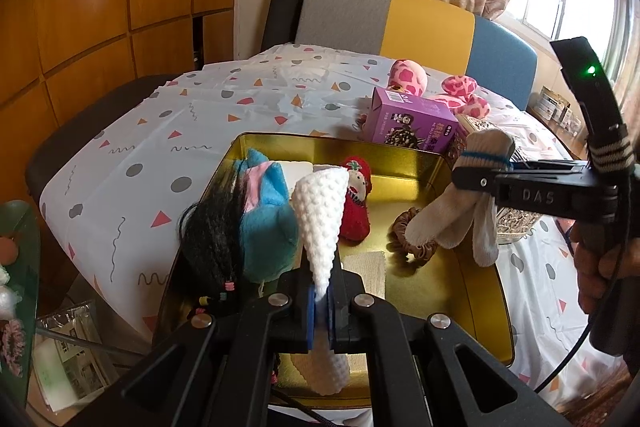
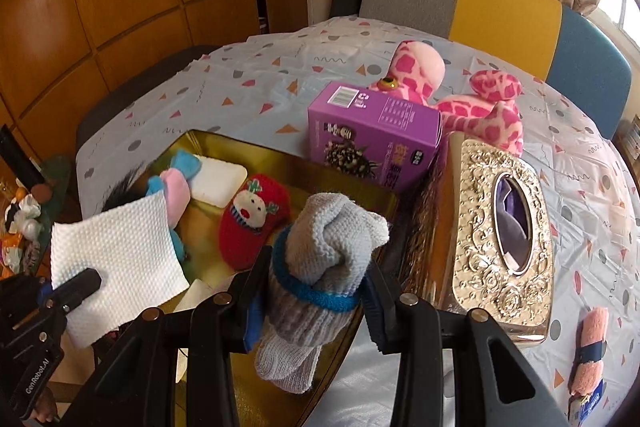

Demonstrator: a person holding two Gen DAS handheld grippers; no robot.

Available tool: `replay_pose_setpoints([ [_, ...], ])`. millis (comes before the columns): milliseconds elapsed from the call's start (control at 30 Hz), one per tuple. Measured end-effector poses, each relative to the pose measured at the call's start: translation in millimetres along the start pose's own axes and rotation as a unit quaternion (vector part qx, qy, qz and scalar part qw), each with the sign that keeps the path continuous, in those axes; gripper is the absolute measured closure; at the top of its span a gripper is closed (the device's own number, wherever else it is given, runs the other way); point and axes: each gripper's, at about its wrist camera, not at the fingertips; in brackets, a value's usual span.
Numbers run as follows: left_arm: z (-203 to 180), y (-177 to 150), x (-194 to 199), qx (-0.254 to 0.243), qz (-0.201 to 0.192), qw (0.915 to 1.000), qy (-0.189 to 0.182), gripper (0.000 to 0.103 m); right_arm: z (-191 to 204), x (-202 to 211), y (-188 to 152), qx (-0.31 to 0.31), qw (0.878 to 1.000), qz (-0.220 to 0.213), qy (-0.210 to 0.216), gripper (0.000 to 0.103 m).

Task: Organize soft objects
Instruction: 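Lower the glove into the tray and open the right gripper while the left gripper releases the white cloth there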

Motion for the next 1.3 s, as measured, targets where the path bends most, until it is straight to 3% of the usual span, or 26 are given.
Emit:
replay_pose_setpoints([
  [433,-1.7,27.0,-8.9,0.017,-0.003,0.9997,-0.016,0.099,-2.6,-20.5,-19.6,0.002,0.999,0.037,0.008,0.063],
  [733,-12.9,52.1,-27.2,0.027,0.016,0.9976,-0.062,0.099,0.3,-33.1,-32.0,0.005,0.998,0.056,0.016,0.063],
  [767,-16.1,55.7,-31.1,0.027,0.021,0.9966,-0.075,0.096,0.4,-34.4,-32.3,0.006,0.998,0.058,0.019,0.063],
  [833,-23.6,61.5,-40.5,0.018,0.029,0.9961,-0.081,0.080,1.3,-37.2,-33.0,0.004,0.998,0.062,0.025,0.062],
  [900,-29.8,66.2,-47.9,0.010,0.037,0.9952,-0.090,0.046,1.8,-38.9,-32.7,0.002,0.998,0.063,0.030,0.060],
  [1100,-31.4,67.1,-50.1,0.013,0.028,0.9976,-0.062,0.044,0.1,-32.0,-33.3,-0.011,0.998,0.047,0.033,0.054],
  [1200,-28.5,60.5,-45.9,0.009,0.024,0.9991,-0.034,0.042,-0.2,-20.9,-35.0,-0.012,0.999,0.025,0.030,0.042],
  [1300,-25.6,51.7,-37.7,0.006,0.016,0.9998,-0.014,0.041,-2.2,-9.8,-38.4,-0.015,0.999,0.009,0.032,0.042],
])
Point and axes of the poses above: each gripper's, at about its wrist camera, not at the fingertips, and x roughly against the way its jaws point, z to its left, y to its top, and after that the axes turned 11 degrees about z, right-handed
